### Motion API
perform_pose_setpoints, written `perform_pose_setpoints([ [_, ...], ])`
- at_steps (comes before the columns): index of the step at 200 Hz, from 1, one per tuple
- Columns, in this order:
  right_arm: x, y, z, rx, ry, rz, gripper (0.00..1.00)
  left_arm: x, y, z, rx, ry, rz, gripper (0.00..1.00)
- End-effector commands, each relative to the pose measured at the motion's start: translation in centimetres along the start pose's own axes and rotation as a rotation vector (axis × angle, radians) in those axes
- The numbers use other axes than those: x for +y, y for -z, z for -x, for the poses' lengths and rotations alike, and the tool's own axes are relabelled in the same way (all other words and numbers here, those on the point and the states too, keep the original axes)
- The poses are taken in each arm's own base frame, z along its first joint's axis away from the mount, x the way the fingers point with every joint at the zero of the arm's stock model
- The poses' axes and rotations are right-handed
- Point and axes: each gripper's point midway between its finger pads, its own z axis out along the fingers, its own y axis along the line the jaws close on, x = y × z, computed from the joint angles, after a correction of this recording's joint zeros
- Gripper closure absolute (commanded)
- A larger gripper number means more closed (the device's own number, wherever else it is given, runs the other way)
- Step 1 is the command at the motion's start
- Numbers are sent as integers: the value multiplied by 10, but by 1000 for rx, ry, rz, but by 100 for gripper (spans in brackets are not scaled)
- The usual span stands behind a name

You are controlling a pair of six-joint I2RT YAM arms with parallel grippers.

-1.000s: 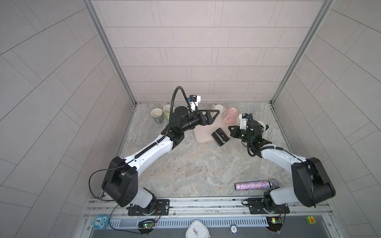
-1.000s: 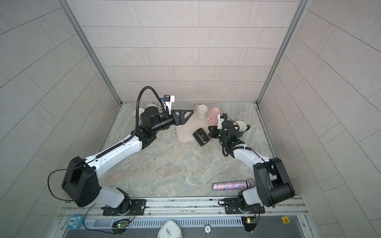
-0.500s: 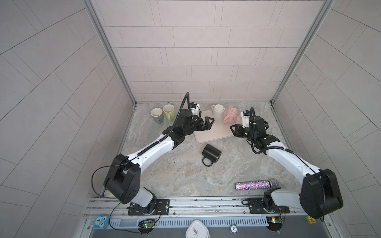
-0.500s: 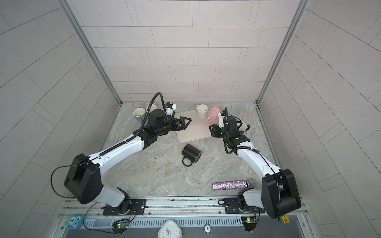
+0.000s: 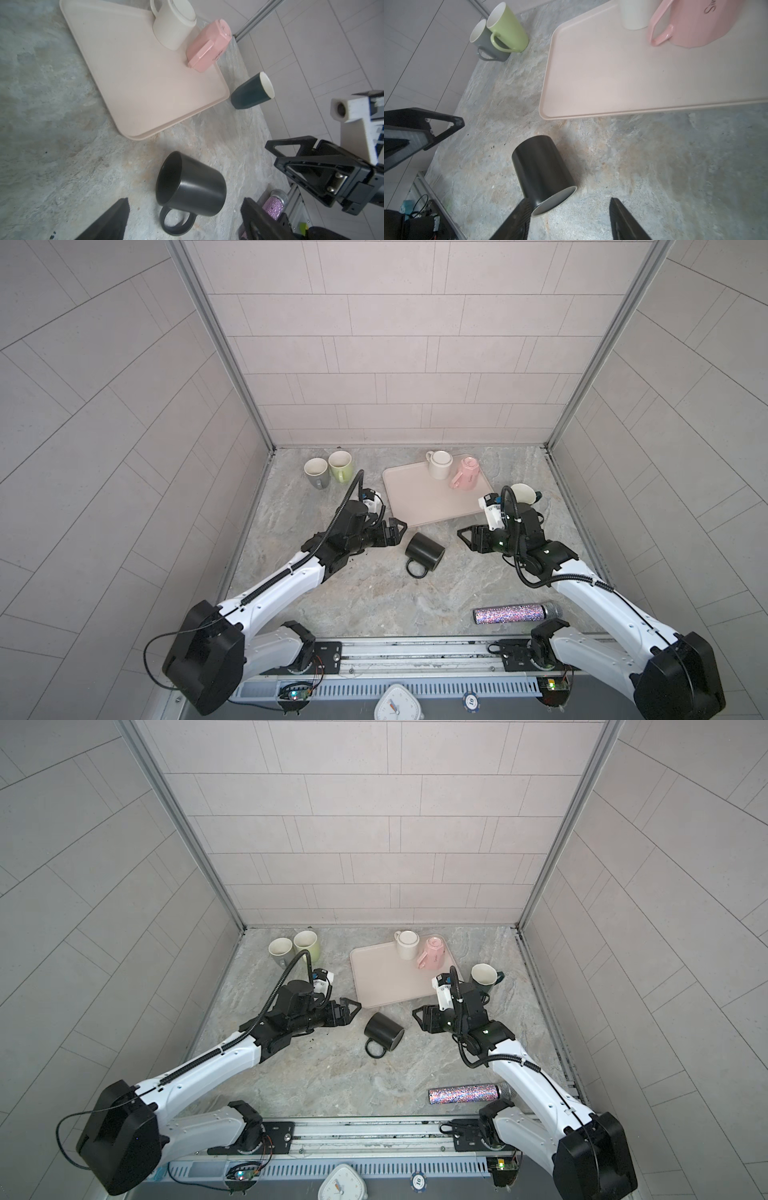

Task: Turn the mug right side up
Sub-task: Move the mug to the center of the table.

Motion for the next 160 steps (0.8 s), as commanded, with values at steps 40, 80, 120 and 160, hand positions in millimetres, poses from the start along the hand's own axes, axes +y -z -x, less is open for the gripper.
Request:
perform_pose_setpoints([
  [40, 19, 2, -27, -4, -48, 101, 33, -12, -17, -39, 122, 81, -154, 16],
  [80, 23, 1, -30, -43, -73, 140, 30, -6, -34, -56, 127, 117, -199, 22],
  [120, 21, -8, -44, -7, -92, 126, 28, -1, -41, -71, 139, 97, -187, 24],
  [160, 25, -15, -46, -30, -120, 141, 28, -1, -51, -78, 164, 103, -217, 38],
])
